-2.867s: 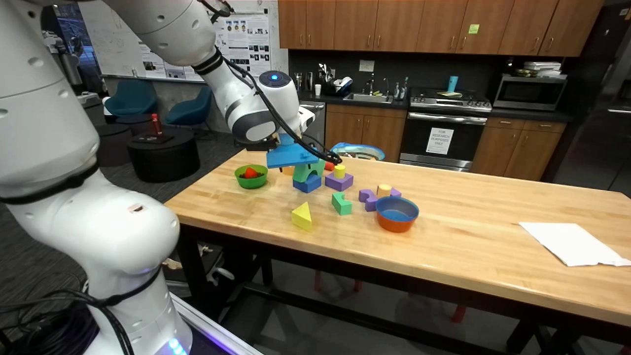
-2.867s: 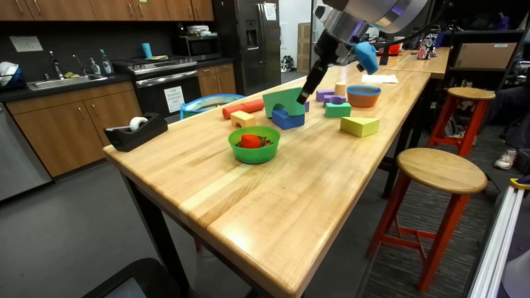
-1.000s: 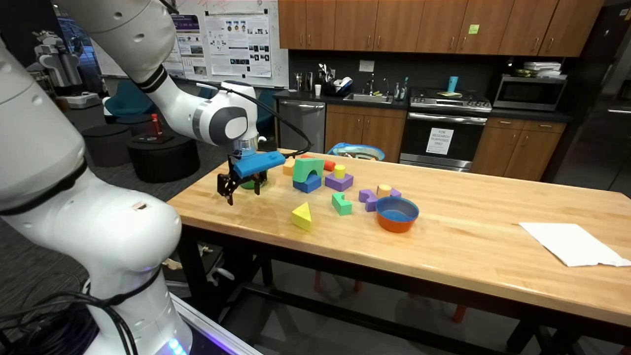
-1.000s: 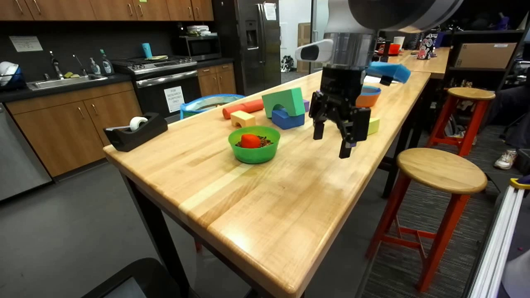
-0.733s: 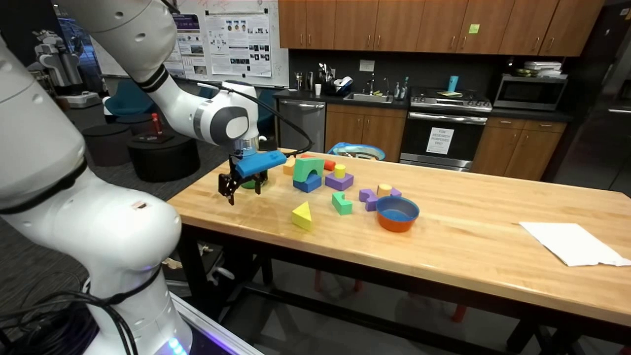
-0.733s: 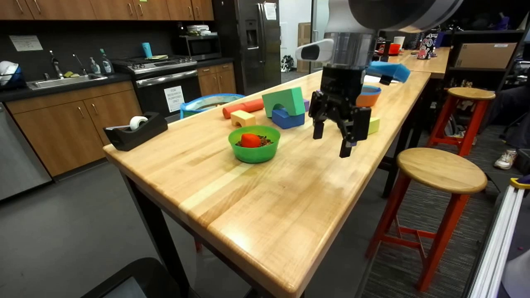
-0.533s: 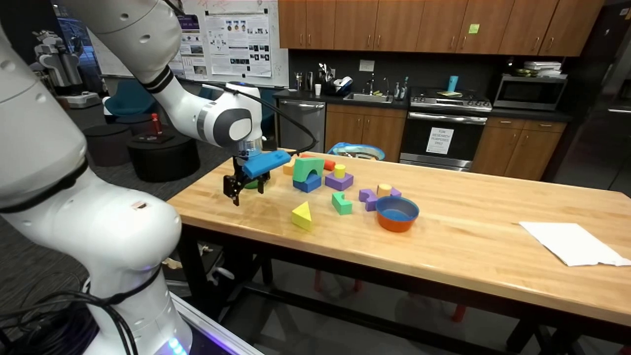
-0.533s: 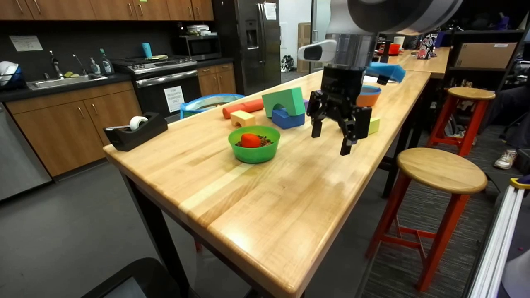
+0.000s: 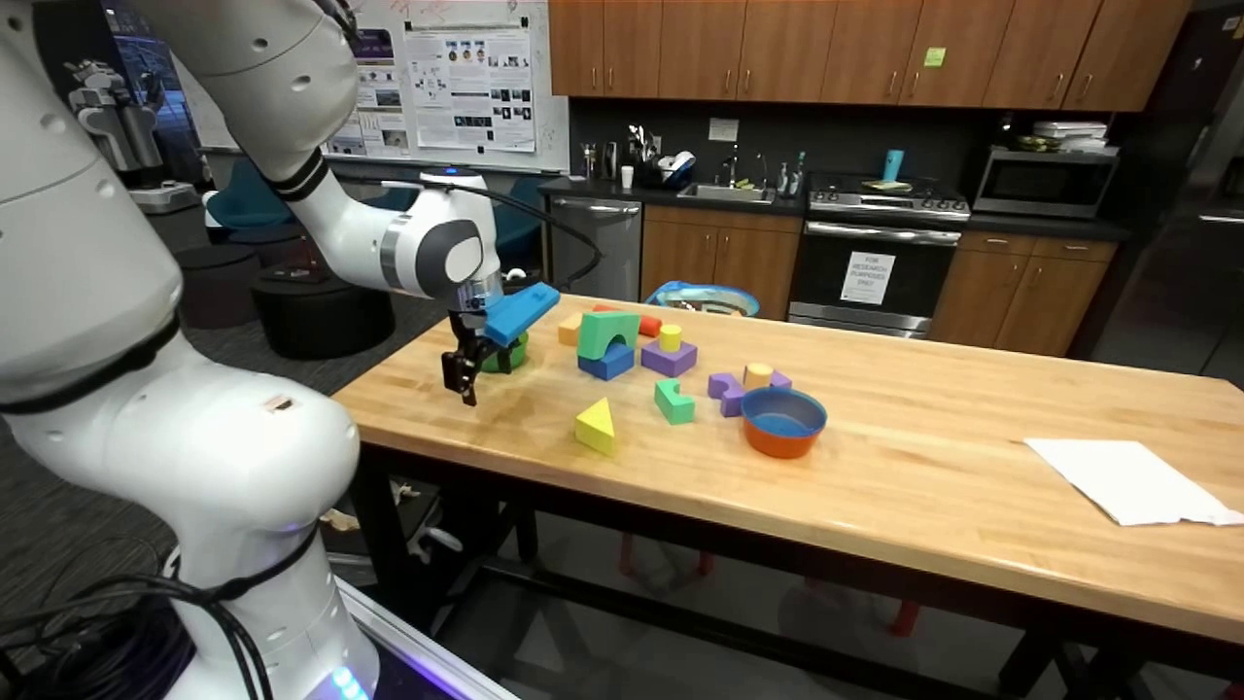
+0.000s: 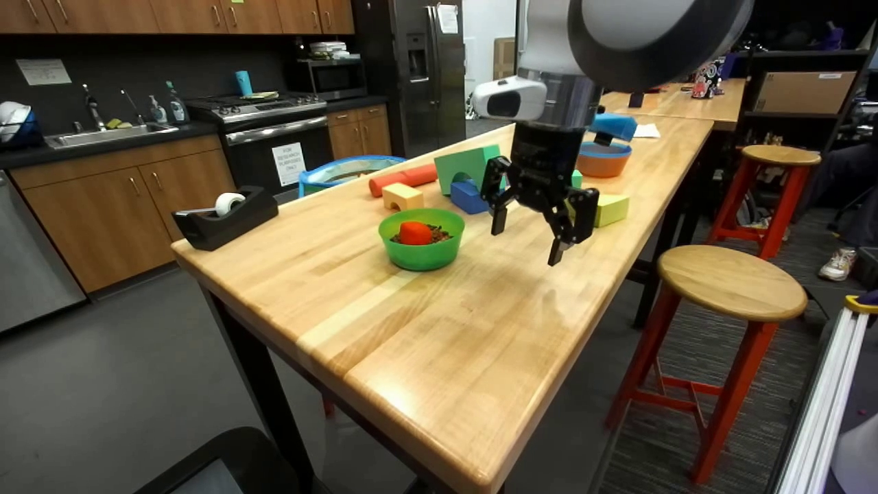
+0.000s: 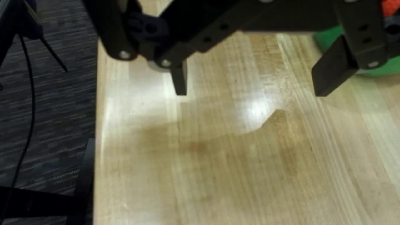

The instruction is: Put the blue bowl inside the orange one, put the green block on the left on top of the blue block and put the orange bowl inside the other plastic bowls

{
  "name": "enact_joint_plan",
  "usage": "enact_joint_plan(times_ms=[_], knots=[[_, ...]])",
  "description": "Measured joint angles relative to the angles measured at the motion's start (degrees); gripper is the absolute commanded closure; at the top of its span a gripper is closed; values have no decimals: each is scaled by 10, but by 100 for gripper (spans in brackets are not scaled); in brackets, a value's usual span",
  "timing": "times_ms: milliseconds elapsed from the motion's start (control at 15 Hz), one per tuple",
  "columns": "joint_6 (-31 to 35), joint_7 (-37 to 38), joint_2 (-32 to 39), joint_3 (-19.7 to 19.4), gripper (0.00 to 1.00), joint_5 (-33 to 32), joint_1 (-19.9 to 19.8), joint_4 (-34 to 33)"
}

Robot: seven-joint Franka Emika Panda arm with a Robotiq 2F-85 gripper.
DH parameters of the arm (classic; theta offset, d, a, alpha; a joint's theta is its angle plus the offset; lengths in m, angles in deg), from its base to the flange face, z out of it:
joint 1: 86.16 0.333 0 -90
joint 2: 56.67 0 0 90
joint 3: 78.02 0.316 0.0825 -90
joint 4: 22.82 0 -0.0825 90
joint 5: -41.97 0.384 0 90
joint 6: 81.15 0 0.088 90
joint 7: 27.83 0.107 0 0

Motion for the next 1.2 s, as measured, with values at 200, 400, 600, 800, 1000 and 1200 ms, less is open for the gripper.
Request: enact_joint_plan(times_ms=[200,400,600,800,1000,1200], knots=[[16,22,4,29,0,-51,0,0],[31,70,4,55,0,-116,-3,-1],[41,122,1,76,0,-183,-6,-2],[45,169,0,91,0,-241,-11,-12],[45,193,2,94,0,-268,-17,-28],[44,195,12,91,0,-267,-20,-48]])
